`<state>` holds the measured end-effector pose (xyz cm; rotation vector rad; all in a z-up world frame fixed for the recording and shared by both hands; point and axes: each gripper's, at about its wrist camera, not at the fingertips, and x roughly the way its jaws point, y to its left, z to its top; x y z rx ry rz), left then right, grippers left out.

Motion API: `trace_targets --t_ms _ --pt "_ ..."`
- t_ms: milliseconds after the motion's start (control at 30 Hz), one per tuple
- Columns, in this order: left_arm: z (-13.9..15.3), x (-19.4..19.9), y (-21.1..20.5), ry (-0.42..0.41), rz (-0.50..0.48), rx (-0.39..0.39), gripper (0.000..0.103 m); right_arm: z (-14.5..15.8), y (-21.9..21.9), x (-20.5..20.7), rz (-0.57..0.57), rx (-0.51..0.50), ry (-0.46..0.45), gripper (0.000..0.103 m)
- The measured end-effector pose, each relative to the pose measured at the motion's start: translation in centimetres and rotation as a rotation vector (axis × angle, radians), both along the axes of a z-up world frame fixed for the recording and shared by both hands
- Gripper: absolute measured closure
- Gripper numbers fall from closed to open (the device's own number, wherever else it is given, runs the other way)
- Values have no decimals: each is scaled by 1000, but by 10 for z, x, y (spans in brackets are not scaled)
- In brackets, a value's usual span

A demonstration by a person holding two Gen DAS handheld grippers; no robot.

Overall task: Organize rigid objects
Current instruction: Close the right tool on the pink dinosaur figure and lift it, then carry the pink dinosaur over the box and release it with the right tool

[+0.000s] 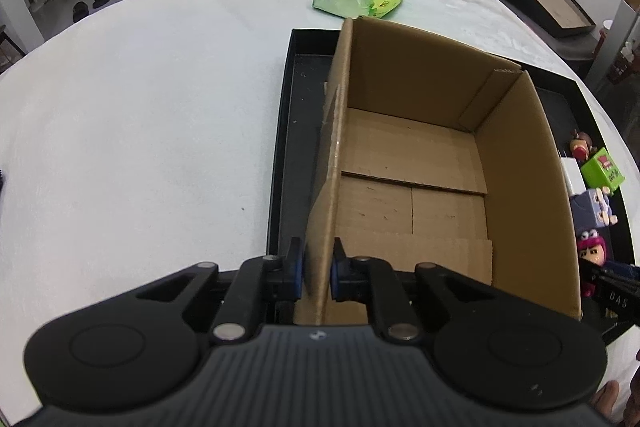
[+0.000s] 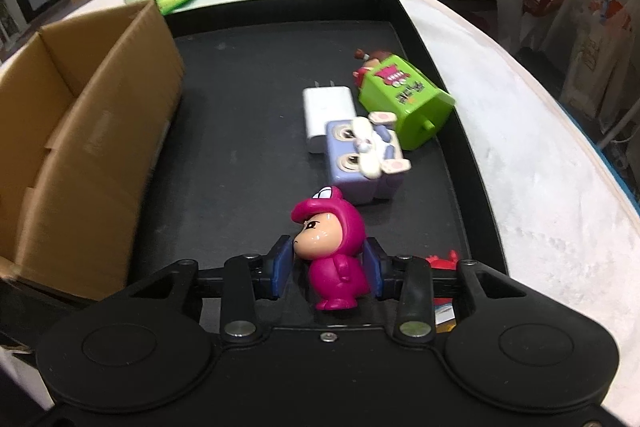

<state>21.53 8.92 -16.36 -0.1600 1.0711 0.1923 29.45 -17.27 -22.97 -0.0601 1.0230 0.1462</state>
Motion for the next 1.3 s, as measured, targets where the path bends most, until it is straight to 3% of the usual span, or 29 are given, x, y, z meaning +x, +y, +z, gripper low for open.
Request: trace_targets --t_ms 400,700,1300 --pt "-2 -24 -7 -12 -17 -12 91 33 2 -15 18 97 -19 66" --pt "-6 -32 -3 -37 -11 -28 91 57 14 -18 22 75 -63 66" --pt "-4 -25 -1 3 -26 -80 89 111 81 -1 130 114 -145 65"
